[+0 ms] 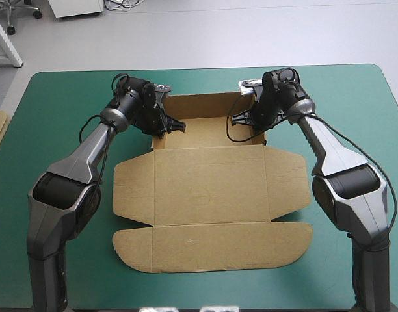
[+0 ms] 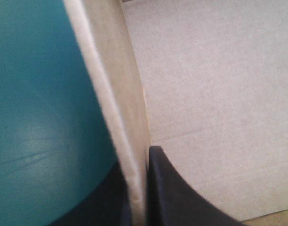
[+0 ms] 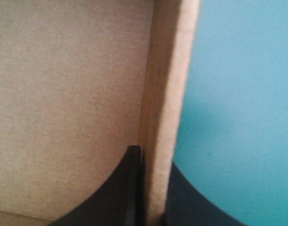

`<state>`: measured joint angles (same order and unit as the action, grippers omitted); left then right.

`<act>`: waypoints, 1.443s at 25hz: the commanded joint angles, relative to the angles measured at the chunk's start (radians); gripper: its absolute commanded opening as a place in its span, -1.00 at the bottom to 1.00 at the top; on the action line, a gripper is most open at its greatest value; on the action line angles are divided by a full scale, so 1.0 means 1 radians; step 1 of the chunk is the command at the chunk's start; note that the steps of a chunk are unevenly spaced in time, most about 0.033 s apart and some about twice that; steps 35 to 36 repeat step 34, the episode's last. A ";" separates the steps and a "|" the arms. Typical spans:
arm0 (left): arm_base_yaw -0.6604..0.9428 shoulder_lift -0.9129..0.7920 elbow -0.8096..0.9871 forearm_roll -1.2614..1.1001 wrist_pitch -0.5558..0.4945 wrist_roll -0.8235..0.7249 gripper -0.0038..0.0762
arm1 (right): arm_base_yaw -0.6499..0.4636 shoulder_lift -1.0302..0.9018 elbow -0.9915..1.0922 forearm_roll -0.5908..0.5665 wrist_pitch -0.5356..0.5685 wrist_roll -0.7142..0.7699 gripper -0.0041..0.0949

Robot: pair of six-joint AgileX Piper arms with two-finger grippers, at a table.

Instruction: Fold the box

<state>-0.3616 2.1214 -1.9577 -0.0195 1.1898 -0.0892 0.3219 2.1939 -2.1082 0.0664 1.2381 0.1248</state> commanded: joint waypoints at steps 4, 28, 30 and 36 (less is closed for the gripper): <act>-0.009 -0.034 -0.022 -0.050 -0.067 0.045 -0.93 | 0.009 -0.050 -0.027 0.051 0.008 -0.082 -0.86; -0.011 -0.077 -0.157 -0.059 0.013 0.041 0.43 | 0.009 -0.142 -0.035 -0.002 0.008 -0.057 0.27; -0.011 -0.091 -0.169 -0.050 0.014 0.041 0.43 | 0.004 -0.160 -0.039 -0.006 0.008 -0.055 0.27; -0.011 -0.166 -0.170 -0.013 0.021 0.041 0.43 | -0.016 -0.235 -0.039 -0.009 0.008 -0.055 0.27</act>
